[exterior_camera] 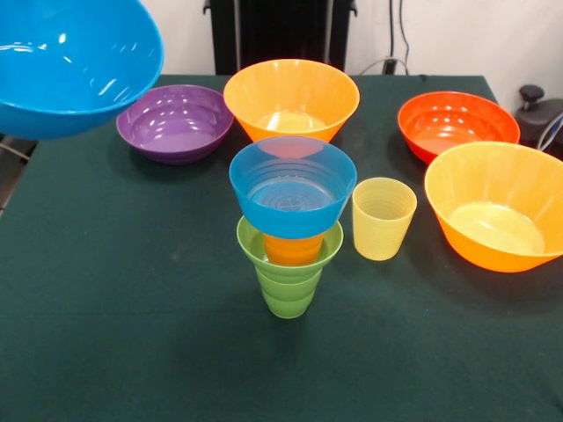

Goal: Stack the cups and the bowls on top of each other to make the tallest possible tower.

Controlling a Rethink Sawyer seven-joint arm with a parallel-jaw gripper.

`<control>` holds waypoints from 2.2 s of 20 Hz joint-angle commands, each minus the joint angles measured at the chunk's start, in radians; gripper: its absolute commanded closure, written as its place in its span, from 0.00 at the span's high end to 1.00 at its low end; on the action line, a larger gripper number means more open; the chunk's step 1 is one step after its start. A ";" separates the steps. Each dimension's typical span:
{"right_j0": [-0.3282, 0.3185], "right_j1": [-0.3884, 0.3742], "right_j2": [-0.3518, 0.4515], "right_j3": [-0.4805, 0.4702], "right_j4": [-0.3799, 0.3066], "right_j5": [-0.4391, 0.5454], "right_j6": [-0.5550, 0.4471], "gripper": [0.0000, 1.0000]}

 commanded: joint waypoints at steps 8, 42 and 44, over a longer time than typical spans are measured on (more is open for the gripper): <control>0.062 0.062 -0.021 0.095 -0.009 -0.113 0.070 0.00; 0.038 -0.006 0.049 0.226 0.101 -0.256 0.103 0.00; 0.034 -0.010 0.057 0.247 0.109 -0.273 0.107 0.00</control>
